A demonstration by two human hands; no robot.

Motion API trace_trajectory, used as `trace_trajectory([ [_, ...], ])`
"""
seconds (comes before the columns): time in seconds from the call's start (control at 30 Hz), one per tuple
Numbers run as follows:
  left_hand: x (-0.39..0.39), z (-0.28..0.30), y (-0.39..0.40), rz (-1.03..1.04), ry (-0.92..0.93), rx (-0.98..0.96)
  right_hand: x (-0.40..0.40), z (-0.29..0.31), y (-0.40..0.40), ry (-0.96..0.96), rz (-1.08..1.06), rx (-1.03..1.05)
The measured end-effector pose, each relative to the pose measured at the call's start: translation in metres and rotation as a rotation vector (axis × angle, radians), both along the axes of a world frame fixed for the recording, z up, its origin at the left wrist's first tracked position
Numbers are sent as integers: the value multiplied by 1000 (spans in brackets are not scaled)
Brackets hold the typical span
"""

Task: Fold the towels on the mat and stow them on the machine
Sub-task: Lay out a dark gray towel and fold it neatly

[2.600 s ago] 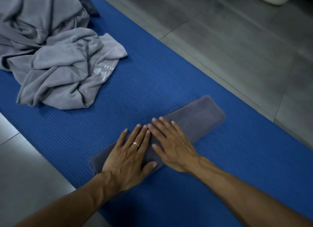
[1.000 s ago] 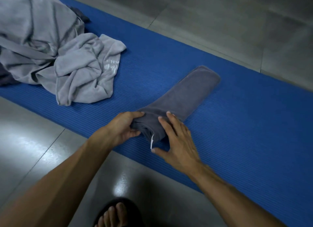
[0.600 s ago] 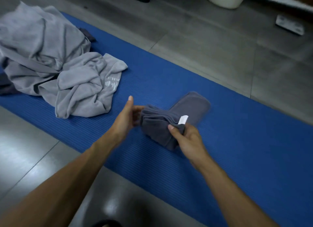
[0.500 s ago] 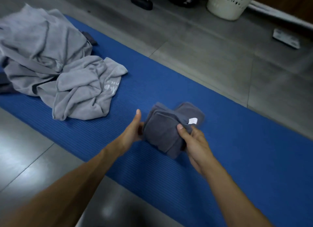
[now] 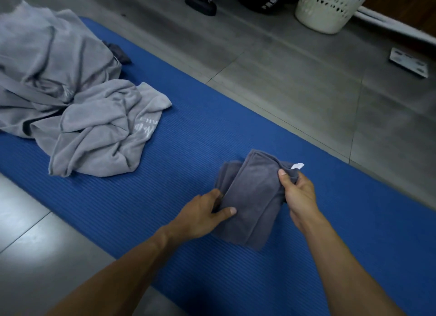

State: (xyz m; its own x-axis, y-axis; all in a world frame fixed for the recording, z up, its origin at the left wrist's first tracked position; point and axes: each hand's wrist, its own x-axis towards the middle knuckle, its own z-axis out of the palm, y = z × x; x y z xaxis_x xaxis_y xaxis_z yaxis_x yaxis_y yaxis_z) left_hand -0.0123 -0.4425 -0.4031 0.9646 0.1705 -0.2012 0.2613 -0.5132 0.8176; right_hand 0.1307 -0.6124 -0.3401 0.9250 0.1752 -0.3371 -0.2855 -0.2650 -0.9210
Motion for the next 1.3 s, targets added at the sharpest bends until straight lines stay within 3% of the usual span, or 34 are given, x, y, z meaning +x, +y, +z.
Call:
trace_trajectory([
  [0.17, -5, -4, -15, 81, 56, 172, 17, -16, -1, -31, 135, -135],
  [0.33, -36, -9, -25, 174, -76, 119, 21, -22, 10, 111, 295, 109],
  [0.43, -44, -12, -25, 208, -27, 68, 21, -33, 19, 33, 433, -125],
  [0.5, -40, -11, -24, 259, 17, 91, 19, -42, 27, -51, 378, -243],
  [0.57, -35, -7, -23, 314, 25, 218, 15, -49, 34, -103, 282, -292],
  [0.63, -33, -3, -23, 313, -114, 433, 13, -56, 37, -141, 235, -371],
  [0.7, -29, -2, -25, 62, -366, 659, 14, -58, 38, -212, 243, -470],
  [0.77, -28, -7, -29, -249, -473, 801, 17, -50, 40, -409, 318, -639],
  [0.83, -30, -18, -28, -344, -391, 828, 13, -41, 39, -794, 418, -821],
  [0.9, -36, -27, -27, -363, -301, 798, 1, -38, 34, -1125, 637, -764],
  [0.93, -39, -31, -26, -370, -278, 804, -5, -40, 30, -1176, 865, -715],
  [1.0, -44, -36, -28, -384, -240, 843, -7, -53, 24, -1035, 1336, -719],
  [1.07, -48, -39, -31, -376, -218, 833, 13, -63, 26, -1014, 1514, -824],
  [1.13, -47, -41, -33, -345, -211, 808, 36, -70, 39, -1089, 1510, -909],
  [1.23, -46, -42, -29, -368, -183, 806, 67, -66, 60, -941, 1357, -1043],
  [1.3, -46, -42, -27, -384, -167, 817, 70, -58, 66, -947, 1231, -1110],
])
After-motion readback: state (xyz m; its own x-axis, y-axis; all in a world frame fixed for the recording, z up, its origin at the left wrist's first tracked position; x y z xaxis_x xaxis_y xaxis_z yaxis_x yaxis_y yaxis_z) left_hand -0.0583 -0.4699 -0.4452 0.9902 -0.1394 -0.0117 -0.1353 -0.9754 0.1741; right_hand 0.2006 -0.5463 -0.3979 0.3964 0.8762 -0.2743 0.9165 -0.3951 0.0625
